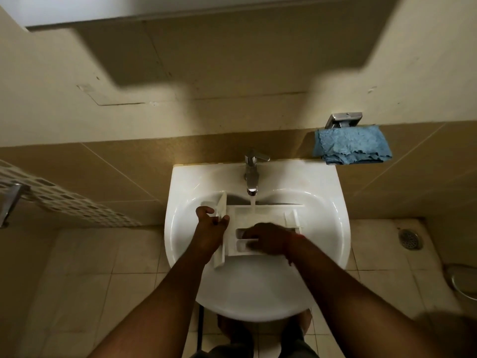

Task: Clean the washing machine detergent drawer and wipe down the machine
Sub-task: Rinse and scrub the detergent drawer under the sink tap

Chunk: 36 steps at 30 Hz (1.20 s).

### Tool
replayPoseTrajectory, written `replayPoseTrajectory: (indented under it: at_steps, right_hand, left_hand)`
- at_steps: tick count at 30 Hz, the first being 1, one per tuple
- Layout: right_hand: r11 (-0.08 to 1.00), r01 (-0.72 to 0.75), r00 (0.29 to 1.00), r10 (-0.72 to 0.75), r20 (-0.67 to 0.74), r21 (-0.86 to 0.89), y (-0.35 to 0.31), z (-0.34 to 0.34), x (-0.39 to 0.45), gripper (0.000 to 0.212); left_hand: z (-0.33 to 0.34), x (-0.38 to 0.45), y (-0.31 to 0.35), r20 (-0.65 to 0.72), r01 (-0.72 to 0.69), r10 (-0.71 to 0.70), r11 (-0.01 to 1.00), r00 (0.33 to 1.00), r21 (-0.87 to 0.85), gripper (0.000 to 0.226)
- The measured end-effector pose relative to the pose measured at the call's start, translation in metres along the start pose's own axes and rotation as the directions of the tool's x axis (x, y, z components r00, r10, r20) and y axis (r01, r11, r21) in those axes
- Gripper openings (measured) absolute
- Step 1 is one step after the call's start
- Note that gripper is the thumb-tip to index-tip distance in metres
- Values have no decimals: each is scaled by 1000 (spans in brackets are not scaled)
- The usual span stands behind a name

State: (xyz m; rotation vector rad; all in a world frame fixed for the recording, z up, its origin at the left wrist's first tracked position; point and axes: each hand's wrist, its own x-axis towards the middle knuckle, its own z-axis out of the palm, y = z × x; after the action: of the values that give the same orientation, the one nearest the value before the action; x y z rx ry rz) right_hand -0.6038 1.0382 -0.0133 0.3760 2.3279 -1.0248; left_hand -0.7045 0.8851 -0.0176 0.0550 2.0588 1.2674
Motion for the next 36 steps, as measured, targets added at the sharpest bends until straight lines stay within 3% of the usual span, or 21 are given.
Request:
replayPoseTrajectory:
  at_steps: [1,2,4,6,7,9,11,12,14,16,18,21,24,26,28,29,31,32,33,34,36]
  right_hand:
    - [968,-17,993,45,-106,252,0,-8,1,27]
    - [830,-11,960,165,-227,557,0,-15,2,20]
    - [235,127,894,394,-213,964,-2,-25,13,20]
    - [-297,184,926,373,-63,937,-9,-31,30,20]
    - [-420,184,939,342,-32,889,-14,-32,38,17]
    - [-356,174,947,316,-57,918,-25,-25,46,11]
    - [12,154,954,260,-151,988,-35,-2,44,13]
    - [301,190,947,195,-255,935,-36,14,38,13]
    - [817,270,893,-14,-451,509,-27,45,21,15]
    - [972,232,848,-192,-493,21,2,63,5,29]
    - [972,72,860,-174,-479,-223,32,65,-9,47]
    - [957,-147,896,21,-444,-251,25,57,-5,57]
    - [944,-93,938,-23,-345,-316,-14,60,8,42]
    - [974,-6,970,-50,-240,-228,-19,51,8,40]
    - [987,-5,960,50,-274,164,-8,32,6,29]
    - [881,-12,932,181,-313,473,-3,22,5,23]
    - [299,78,866,452,-213,951,4,0,11,17]
    - [9,148,875,465,-136,989,3,-11,16,15]
    - [-188,184,893,443,-84,965,3,-20,25,13]
    - [-287,199,909,411,-67,937,2,-26,33,11]
    - [-280,183,929,364,-72,942,-11,-24,44,13]
  left_hand:
    - [0,0,0,1,-3,3,1000,1000,-5,39]
    - [0,-1,0,2,-4,4,1000,1000,-7,39]
    - [1,-1,-1,-3,-11,11,1000,1000,-10,38]
    - [2,-1,-1,-8,-17,17,1000,1000,-9,38]
    - [2,-2,0,-9,-17,17,1000,1000,-12,37]
    - [2,-2,0,-5,-14,14,999,1000,-35,37]
    - [3,-3,0,-3,-19,19,999,1000,-50,38]
    - [2,-3,0,-7,-26,26,998,1000,-49,39]
    - [1,-1,-2,-18,-31,30,999,999,-42,40]
    - [1,1,-4,-24,-19,19,999,1000,-27,41]
    - [1,2,-5,-17,-8,8,999,1000,-31,41]
    - [3,3,-4,-20,-12,11,999,1000,-36,41]
    - [4,3,-4,-47,-1,0,1000,999,-22,42]
    - [3,3,-3,-54,7,-8,1000,999,-14,42]
    - [1,3,-3,-40,11,-11,1000,999,-20,41]
    - [1,2,-3,-30,8,-9,1000,999,-27,40]
    - [2,1,-4,-21,-5,4,999,1000,-36,39]
    - [2,0,-3,-20,-12,11,999,1000,-39,38]
    - [2,-1,-3,-20,-16,15,999,1000,-42,38]
    - [2,-2,-2,-18,-18,17,999,1000,-49,37]
    - [2,-2,-1,-15,-18,17,997,1000,-74,37]
